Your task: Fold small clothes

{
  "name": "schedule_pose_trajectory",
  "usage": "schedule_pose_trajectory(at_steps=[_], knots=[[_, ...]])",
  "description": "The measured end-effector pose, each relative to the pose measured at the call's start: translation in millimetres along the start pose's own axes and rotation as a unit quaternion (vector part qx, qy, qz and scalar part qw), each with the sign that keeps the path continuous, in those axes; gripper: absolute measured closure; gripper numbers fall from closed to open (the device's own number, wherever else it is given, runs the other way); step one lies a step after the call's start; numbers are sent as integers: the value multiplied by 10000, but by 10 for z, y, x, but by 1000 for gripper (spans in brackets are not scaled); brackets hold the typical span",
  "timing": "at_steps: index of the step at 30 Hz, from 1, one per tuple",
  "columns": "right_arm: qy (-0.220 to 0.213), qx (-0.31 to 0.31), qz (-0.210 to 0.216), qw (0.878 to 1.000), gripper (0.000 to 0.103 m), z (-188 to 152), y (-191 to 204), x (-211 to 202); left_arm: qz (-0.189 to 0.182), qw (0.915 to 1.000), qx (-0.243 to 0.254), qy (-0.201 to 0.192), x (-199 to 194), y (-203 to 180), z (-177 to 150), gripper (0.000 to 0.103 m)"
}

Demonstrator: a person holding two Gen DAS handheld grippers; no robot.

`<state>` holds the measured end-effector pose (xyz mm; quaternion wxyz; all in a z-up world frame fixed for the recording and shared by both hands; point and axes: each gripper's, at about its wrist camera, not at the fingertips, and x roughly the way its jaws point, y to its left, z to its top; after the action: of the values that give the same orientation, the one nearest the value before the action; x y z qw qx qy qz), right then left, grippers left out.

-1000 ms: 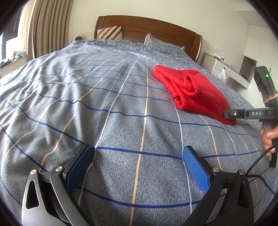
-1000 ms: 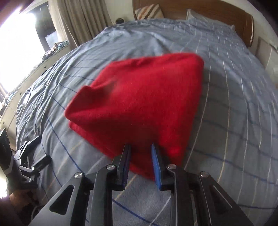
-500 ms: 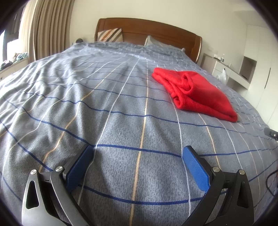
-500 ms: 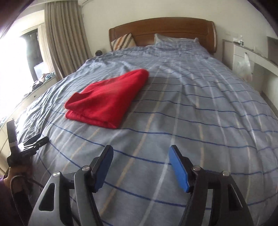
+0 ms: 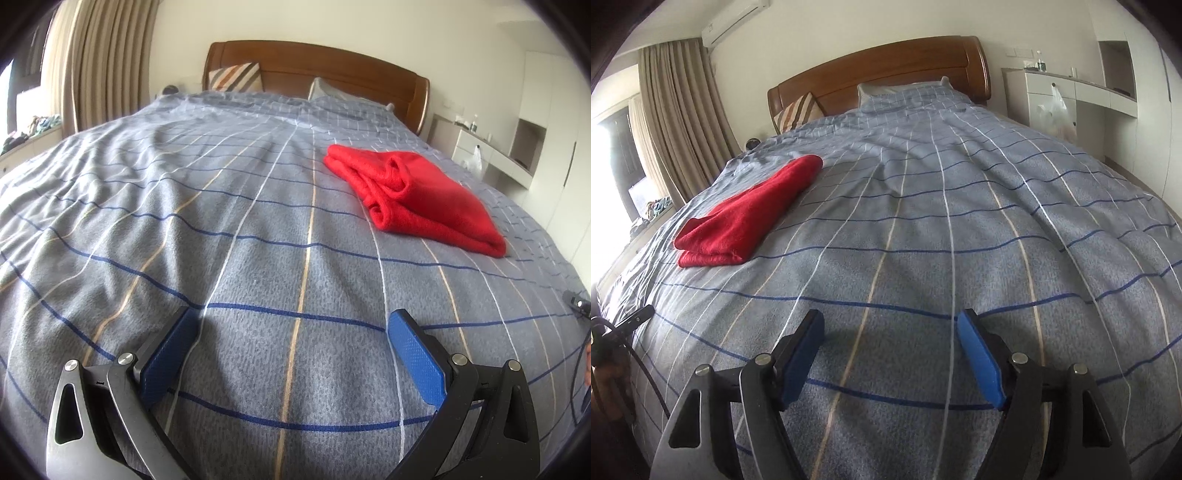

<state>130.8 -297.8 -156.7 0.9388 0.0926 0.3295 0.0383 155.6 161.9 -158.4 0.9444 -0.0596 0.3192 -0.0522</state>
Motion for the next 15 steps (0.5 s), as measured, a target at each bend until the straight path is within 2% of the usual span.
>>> schedule_pose_trajectory(at_steps=[15], knots=[[51, 63, 63, 9999, 26, -40, -42, 48, 5, 10000, 3, 9, 4, -1, -2, 1]])
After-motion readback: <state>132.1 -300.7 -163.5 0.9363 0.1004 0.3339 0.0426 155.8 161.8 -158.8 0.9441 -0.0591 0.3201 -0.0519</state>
